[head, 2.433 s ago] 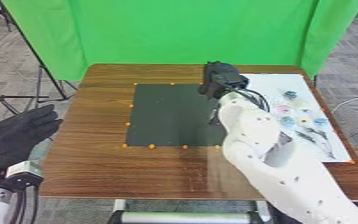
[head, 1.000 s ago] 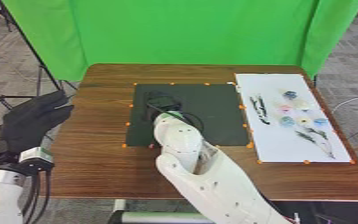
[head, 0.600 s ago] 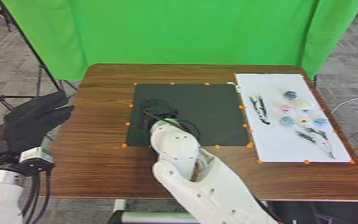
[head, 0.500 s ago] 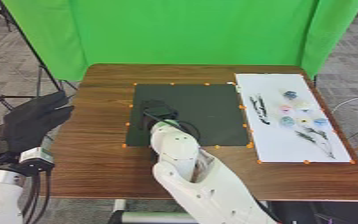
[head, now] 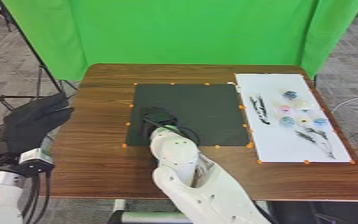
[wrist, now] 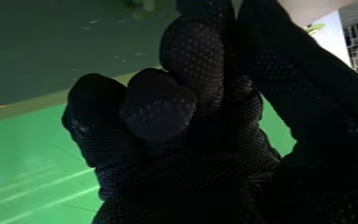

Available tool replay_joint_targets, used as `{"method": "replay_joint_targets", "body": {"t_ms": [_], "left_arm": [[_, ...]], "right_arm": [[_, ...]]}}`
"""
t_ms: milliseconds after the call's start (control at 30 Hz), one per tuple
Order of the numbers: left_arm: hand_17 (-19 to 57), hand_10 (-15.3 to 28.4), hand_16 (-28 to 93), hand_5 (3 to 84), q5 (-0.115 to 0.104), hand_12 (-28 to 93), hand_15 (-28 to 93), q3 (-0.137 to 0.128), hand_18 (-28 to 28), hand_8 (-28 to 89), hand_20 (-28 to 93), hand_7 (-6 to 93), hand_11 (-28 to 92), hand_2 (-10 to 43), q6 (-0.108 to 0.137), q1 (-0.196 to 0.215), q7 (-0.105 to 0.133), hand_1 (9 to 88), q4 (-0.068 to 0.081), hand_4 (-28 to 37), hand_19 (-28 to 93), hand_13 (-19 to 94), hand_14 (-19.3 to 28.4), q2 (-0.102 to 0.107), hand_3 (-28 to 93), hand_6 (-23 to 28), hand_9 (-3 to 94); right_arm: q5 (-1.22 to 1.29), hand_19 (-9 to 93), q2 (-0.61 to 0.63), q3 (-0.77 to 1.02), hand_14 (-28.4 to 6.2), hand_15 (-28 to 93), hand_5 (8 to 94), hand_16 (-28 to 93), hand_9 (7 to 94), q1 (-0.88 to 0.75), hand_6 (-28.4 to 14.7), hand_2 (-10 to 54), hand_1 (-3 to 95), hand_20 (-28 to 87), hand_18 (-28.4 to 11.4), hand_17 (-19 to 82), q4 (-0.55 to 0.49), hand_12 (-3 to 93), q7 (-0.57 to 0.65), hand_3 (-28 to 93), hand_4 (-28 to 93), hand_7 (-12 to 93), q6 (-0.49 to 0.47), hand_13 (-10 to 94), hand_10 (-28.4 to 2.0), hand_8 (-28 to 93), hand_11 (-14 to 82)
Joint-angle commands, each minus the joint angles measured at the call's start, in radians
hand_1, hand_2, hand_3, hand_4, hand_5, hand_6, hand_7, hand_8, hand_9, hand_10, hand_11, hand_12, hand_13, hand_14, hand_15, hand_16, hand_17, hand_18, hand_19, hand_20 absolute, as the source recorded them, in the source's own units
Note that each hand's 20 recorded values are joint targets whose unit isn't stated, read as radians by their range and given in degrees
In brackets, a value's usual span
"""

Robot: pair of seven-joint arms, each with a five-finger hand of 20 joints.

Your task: Arrange flowers

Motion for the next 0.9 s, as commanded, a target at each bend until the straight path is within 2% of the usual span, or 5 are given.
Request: {"method": "replay_joint_targets", "body": {"t_ms": [33,100,333,567,900], "left_arm": [[-9.9,21.6,-10,47.6,-0.001,12,55,-0.079,23.6,-8,13,14.8,27,5.0,0.018,0.133,0.007,27.6,-0.045,-16.4,56,24,28.3,-0.044,80,13.8,38.3],[-9.8,21.7,-10,47.6,-0.003,12,56,-0.082,23.7,-8,13,15.2,28,5.0,0.024,0.152,0.014,27.5,-0.051,-16.4,56,24,28.1,-0.053,80,13.7,38.5],[-9.7,22.0,-12,48.1,-0.004,11,59,-0.109,23.8,-9,13,17.5,32,4.9,0.036,0.225,0.031,27.4,-0.077,-16.8,57,25,28.1,-0.092,81,13.5,39.0],[-9.5,21.9,-13,48.2,0.006,10,60,-0.076,23.7,-10,12,17.7,32,4.9,0.021,0.191,0.02,27.4,-0.065,-16.9,58,25,28.2,-0.088,81,13.5,39.1],[-9.5,22.0,-13,48.4,0.019,10,61,-0.063,23.9,-10,12,18.4,34,4.7,0.009,0.159,-0.002,27.3,-0.057,-17.2,58,25,28.2,-0.087,81,13.5,39.5]], "right_arm": [[0.072,93,0.099,-0.065,-11.2,73,74.6,27,78.1,0.101,-6.1,-4.1,35.1,45,-14.9,63,-0.1,28.0,0.01,77,-22,34,0.093,79,-15.5,5,54.9],[0.075,93,0.127,-0.05,-11.7,73,74.2,26,77.3,0.102,-6.7,-0.8,30.6,45,-14.9,63,-0.149,27.6,-0.012,77,-21,34,0.07,79,-16.0,-7,54.3],[0.11,93,0.245,-0.031,-14.8,75,70.9,25,71.1,0.042,-8.8,8.5,21.1,45,-18.8,56,-0.313,26.7,-0.102,71,-21,26,-0.059,72,-21.1,-9,50.5],[0.118,93,0.345,-0.045,-20.0,75,68.6,23,63.1,-0.039,-7.1,11.2,17.0,35,-22.1,44,-0.368,25.5,-0.156,71,-19,19,-0.091,61,-24.5,-9,45.4],[0.04,93,0.34,-0.03,-23.4,76,65.2,20,55.4,-0.099,-6.2,13.9,15.4,27,-24.0,36,-0.331,24.4,-0.219,72,-21,15,-0.126,52,-27.1,-10,41.9]]}}
